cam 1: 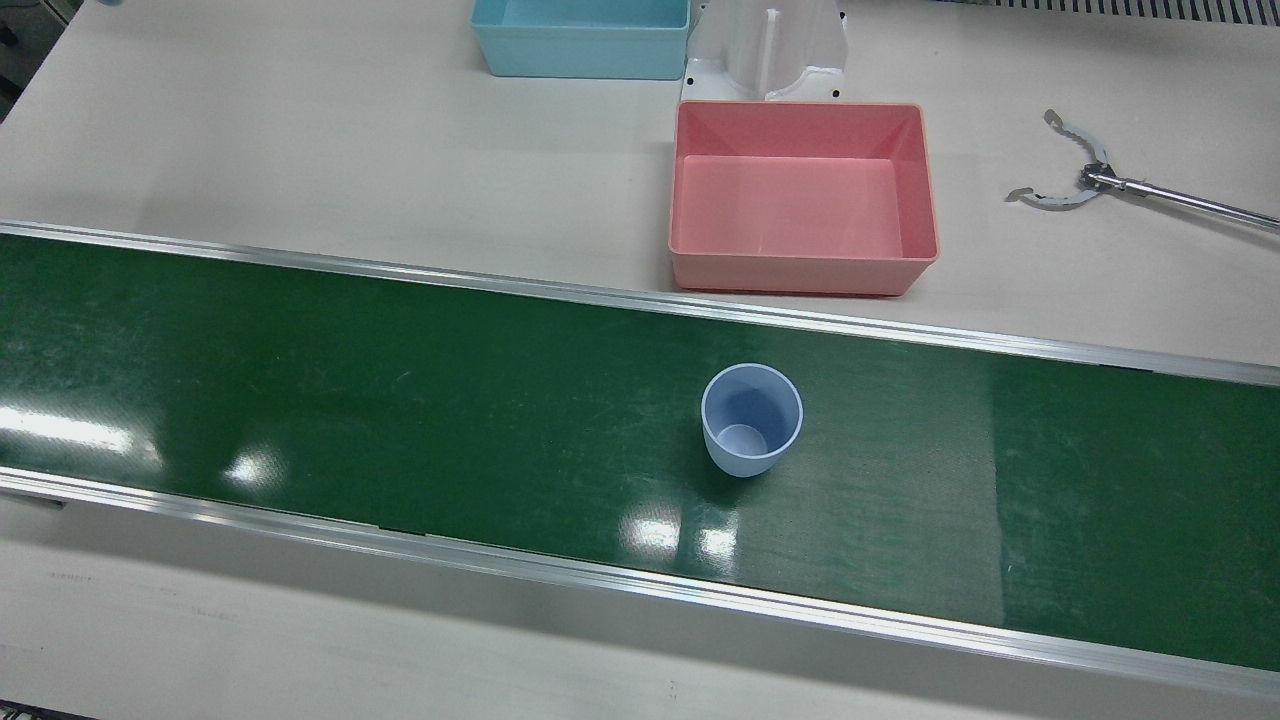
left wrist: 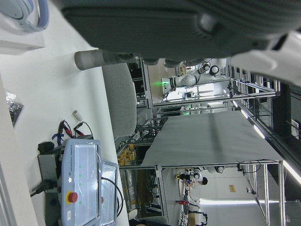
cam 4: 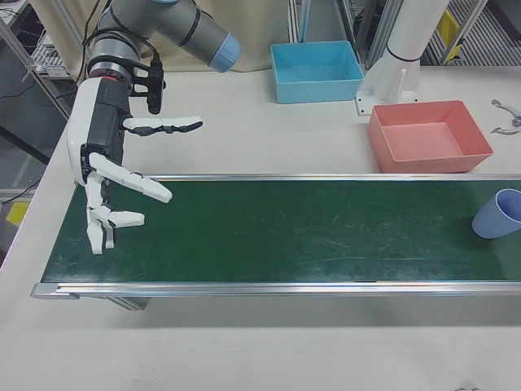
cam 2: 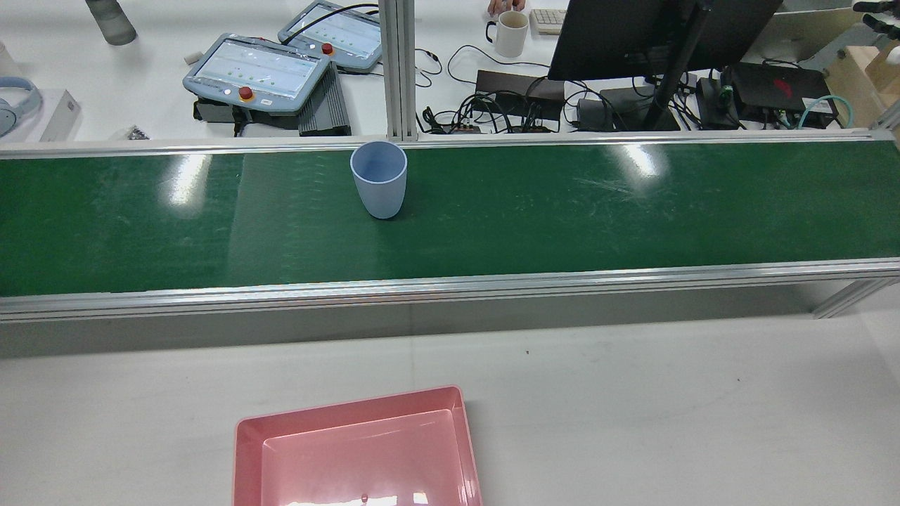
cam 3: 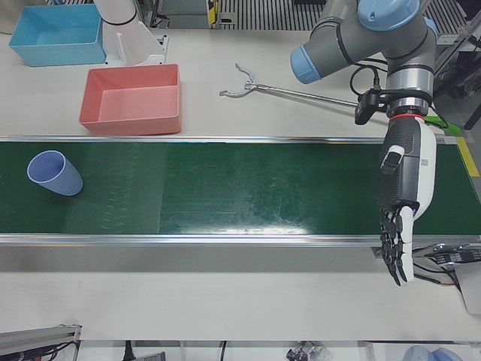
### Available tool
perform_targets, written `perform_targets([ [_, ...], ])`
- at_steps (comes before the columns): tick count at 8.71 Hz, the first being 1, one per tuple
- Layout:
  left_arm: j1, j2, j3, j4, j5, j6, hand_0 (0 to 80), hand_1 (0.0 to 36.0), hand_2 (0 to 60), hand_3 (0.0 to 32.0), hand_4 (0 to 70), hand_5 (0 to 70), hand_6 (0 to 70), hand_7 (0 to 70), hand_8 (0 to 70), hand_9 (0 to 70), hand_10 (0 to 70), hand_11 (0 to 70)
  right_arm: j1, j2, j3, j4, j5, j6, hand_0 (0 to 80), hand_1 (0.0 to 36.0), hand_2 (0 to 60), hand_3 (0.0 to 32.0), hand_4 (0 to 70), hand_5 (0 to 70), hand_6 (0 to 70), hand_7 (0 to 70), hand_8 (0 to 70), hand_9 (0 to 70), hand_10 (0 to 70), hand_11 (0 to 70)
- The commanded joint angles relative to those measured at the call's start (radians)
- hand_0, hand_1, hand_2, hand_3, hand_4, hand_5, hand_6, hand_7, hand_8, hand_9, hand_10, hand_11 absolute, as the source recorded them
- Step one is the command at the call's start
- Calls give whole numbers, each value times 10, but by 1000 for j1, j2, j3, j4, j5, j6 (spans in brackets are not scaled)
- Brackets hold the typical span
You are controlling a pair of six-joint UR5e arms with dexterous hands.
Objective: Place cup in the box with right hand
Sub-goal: 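Raise the right hand slightly from its rest pose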
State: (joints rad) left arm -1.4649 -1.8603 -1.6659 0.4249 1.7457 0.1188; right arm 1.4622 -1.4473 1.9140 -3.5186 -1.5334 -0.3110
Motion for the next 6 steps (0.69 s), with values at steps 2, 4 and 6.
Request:
perform_targets([
  [2,0,0,0,0,0,1,0,0,0,0,0,0,0,0,0,0,0,0,4,1,-24,75,1,-6,546,127,0,0,361,54,85,315,22,75,67,113],
  [4,0,1,2,-2,0,1,0,0,0,0,0,0,0,0,0,0,0,0,-19,-4,-48,79,2,-3,549,142,4,0,370,55,82,303,21,74,61,105],
  [6,0,0,0,-2,0,-1,0,0,0,0,0,0,0,0,0,0,0,0,-20,-1,-75,105,4,0,551,137,0,0,380,54,86,323,24,81,55,96],
])
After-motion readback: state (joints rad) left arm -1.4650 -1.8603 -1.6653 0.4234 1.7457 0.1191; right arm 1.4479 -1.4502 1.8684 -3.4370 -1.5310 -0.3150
